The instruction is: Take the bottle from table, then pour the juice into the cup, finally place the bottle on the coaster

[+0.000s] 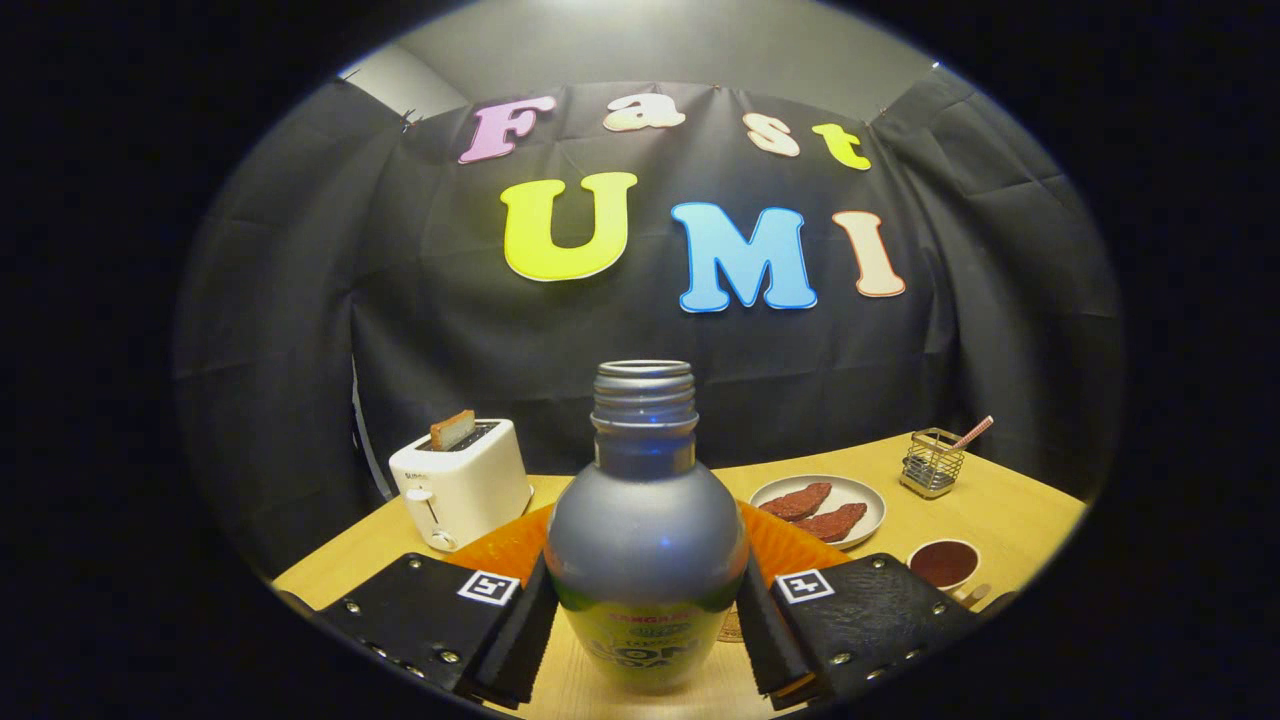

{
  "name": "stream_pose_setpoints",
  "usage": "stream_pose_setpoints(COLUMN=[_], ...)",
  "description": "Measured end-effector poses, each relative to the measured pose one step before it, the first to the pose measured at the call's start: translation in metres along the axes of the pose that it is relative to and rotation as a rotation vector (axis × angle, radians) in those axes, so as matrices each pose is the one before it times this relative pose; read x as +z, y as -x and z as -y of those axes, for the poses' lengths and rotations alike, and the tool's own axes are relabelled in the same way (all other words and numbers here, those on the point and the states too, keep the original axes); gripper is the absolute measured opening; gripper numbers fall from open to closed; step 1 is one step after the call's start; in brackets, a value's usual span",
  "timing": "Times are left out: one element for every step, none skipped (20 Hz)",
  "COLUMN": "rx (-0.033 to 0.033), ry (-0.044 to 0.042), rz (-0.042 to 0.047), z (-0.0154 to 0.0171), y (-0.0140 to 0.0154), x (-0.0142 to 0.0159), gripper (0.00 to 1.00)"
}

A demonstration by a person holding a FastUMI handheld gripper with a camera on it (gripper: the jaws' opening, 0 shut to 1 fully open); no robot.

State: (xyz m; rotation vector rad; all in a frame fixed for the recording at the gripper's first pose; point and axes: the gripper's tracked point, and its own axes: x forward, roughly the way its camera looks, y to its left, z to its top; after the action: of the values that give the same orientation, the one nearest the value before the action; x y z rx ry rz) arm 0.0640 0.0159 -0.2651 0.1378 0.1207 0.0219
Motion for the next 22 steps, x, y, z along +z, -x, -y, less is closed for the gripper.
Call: stream_pose_setpoints(rx=[-0.01554, -0.00059, -0.01248, -0.00827, -0.00638, -0.00524, -0.0051, -0.0055, -0.00452, -0.0064, -0.00874, -0.0121, -0.00969, -0.0072, -0.0079, -0.0097, -0.00237, -0.00394, -0.00195, -0.0044, -0.01358, -0.01018], ry=[-0.03673, -0.04242, -0.0356, -0.03674, -0.0392, -0.04282, -0.04943, -0.04986, -0.04975, -0.04773, -0.03441, -0.02645, -0.0278, -0.0351, -0.0442, -0.05626, -0.06696, -0.06895, -0.06175, -0.0468, -0.03561, -0.02967], rz=[-0.01729, -0.01393, -0.00333, -0.00065, -0.00115, -0.00307, -0.00811, -0.0007, 0.00066, -0.00395, -0.00924, -0.0155, -0.01333, -0.00443, -0.00084, 0.00022, 0.00123, 0.0082, 0.0122, 0.01449, 0.01353, 0.00763], z=[0.00942, 0.00442, 0.00452, 0.00559, 0.00452, 0.00552, 0.00566, 0.00621, 0.00525, 0.00536, 0.0059, 0.00621, 0.00594, 0.00412, 0.00553, 0.00503, 0.00487, 0.00499, 0.00437, 0.00475, 0.00665, 0.00558], y=[-0.00132, -0.00136, 0.00217, 0.00026, -0.00092, -0.00128, -0.00177, -0.00292, -0.00183, -0.00235, -0.00223, -0.00223, 0.00037, -0.001, -0.00107, -0.00225, -0.00016, -0.00221, -0.00052, -0.00032, 0.001, -0.00093], x=[0.00043, 0.00076, 0.00527, 0.00532, 0.00249, 0.00188, -0.00076, 0.00182, 0.00081, -0.00073, -0.0042, -0.00433, -0.00302, -0.00053, -0.00058, 0.00047, -0.00178, -0.00051, 0.00358, 0.00317, 0.00153, 0.00191], gripper=[0.78, 0.78, 0.78, 0.79, 0.79, 0.78, 0.78, 0.78, 0.78, 0.78, 0.78, 0.78, 0.78, 0.78, 0.78, 0.78, 0.78, 0.78, 0.78, 0.78, 0.78, 0.78])
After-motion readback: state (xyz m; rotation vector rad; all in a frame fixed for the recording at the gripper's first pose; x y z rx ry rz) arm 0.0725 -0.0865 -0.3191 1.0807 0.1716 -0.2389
